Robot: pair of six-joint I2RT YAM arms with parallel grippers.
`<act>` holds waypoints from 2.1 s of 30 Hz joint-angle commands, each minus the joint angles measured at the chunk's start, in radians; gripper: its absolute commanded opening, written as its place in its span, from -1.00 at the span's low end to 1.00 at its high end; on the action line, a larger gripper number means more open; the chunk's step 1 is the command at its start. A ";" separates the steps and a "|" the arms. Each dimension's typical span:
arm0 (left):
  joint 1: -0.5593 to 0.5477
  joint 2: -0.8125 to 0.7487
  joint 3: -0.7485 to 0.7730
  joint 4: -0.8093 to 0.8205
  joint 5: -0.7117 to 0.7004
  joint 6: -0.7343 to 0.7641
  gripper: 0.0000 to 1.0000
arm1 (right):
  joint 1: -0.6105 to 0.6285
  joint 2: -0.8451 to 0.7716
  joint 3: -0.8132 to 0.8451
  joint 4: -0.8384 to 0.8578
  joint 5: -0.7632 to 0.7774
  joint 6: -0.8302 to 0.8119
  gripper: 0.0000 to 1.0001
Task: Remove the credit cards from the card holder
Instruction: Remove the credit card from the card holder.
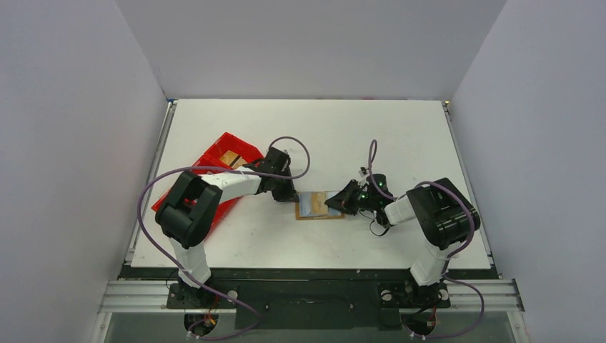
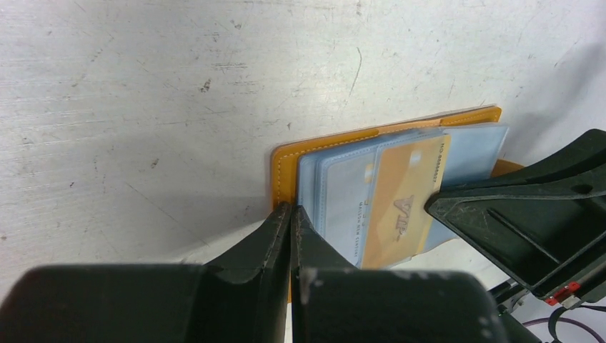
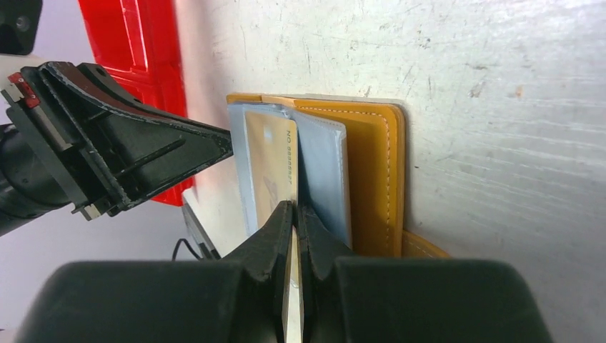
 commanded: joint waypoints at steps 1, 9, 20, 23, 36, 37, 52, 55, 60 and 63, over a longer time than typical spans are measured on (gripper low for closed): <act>0.003 0.043 -0.020 -0.108 -0.080 0.040 -1.00 | -0.019 -0.070 -0.004 -0.136 0.081 -0.115 -1.00; 0.000 0.030 -0.012 -0.105 -0.080 0.049 -1.00 | -0.018 -0.100 -0.003 -0.215 0.116 -0.161 -1.00; -0.007 0.032 -0.006 -0.103 -0.076 0.047 -1.00 | -0.019 -0.145 -0.025 -0.248 0.151 -0.173 -1.00; -0.009 0.026 -0.010 -0.102 -0.077 0.046 -1.00 | -0.021 -0.152 -0.034 -0.250 0.169 -0.170 -1.00; -0.084 -0.124 0.090 -0.146 -0.092 0.077 -0.70 | 0.067 -0.127 -0.020 -0.239 0.194 -0.149 -1.00; -0.099 -0.119 0.097 -0.146 -0.085 0.077 -0.66 | 0.072 -0.122 -0.019 -0.232 0.195 -0.142 -1.00; -0.145 0.004 0.098 0.000 0.022 0.044 -0.91 | 0.091 -0.116 -0.003 -0.237 0.198 -0.139 -1.00; -0.144 0.027 0.084 0.023 0.034 0.038 -1.00 | 0.091 -0.118 -0.002 -0.237 0.198 -0.141 -1.00; -0.144 0.062 0.093 -0.048 -0.029 0.035 -1.00 | 0.087 -0.130 0.000 -0.260 0.209 -0.155 -1.00; -0.141 0.086 0.107 -0.116 -0.072 0.027 -1.00 | 0.073 -0.141 -0.003 -0.273 0.209 -0.163 -1.00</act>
